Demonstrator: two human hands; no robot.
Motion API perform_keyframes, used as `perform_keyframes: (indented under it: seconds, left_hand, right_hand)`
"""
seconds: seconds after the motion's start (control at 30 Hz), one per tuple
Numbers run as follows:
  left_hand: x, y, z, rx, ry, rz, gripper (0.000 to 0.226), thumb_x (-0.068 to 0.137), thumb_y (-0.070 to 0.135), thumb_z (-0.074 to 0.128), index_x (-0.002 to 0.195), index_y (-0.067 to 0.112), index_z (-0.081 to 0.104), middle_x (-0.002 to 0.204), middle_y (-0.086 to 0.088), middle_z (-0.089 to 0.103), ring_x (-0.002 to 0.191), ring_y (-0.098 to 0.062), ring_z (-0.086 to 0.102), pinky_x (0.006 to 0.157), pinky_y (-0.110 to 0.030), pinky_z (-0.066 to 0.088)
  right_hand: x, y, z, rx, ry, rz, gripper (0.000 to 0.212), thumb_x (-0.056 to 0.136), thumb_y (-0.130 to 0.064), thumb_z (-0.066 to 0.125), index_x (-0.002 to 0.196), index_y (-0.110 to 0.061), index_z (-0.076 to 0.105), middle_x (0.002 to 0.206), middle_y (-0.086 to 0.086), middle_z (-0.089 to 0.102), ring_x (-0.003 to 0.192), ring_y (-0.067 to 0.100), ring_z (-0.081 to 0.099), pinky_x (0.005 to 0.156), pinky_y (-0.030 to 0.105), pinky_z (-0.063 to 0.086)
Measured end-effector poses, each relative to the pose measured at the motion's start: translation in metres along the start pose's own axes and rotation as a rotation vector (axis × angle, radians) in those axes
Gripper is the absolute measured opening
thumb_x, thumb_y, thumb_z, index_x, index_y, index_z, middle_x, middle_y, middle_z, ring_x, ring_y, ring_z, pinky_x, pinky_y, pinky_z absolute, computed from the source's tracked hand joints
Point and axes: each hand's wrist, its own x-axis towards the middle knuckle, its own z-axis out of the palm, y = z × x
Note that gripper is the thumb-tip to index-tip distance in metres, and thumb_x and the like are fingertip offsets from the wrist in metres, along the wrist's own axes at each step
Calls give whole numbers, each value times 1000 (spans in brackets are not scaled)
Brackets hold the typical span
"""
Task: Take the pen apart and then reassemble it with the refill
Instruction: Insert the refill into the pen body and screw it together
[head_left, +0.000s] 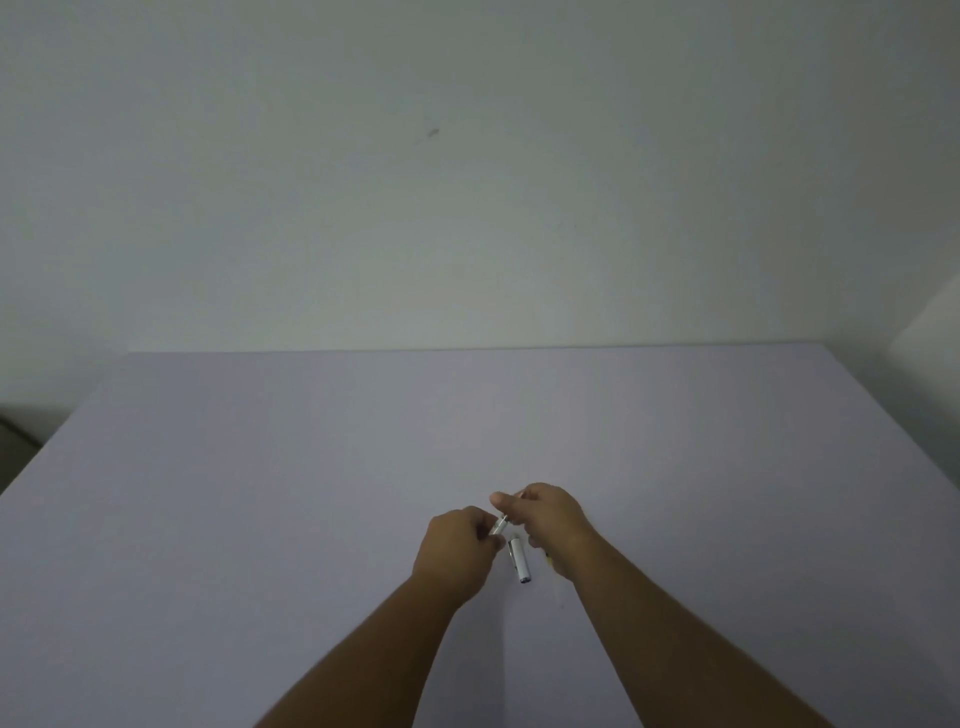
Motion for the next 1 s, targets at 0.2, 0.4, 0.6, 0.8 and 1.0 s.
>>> perform_keyframes:
  seconds: [0.2,0.4,0.6,0.8,1.0]
  left_hand:
    - [0,4,-2,-1,0,12,17,87,23,61,100,15,68,92,-2,68,73,-12,56,64,-20,40]
    - [-1,6,-1,8,0,15,16,87,24,61,99,16,68,86,2,64,71,-12,56,61,-19,40]
    - [-3,8,-2,9,9,12,14,85,24,63,95,16,68,76,5,60,60,-8,52,52,-17,38]
    - [-2,8,-6,-36,40,-23,13,81,24,68,91,16,69,77,5,62,67,-11,55,55,-16,38]
    - [-2,7,-5,-39,43,-26,13,79,24,69,89,16,68,74,6,61,62,-7,53,52,-16,37]
  right_hand:
    - [-5,-2,-5,149,-38,-6,12,85,-27,66,80,-15,67,73,-1,57,60,11,44,55,21,38]
    - [-4,-4,-6,63,-2,30,25,83,-37,68,76,-13,61,71,-1,58,59,12,44,55,22,39]
    - [-6,-4,-8,-14,29,44,30,81,-38,69,69,-13,60,65,-1,57,54,12,43,52,23,38]
    - [-9,-1,-6,222,-68,-2,15,87,-27,65,85,-12,66,78,1,61,60,10,45,53,18,40]
    - [-5,-1,-4,114,-9,28,19,85,-27,67,72,-14,60,73,2,57,59,11,45,54,20,38]
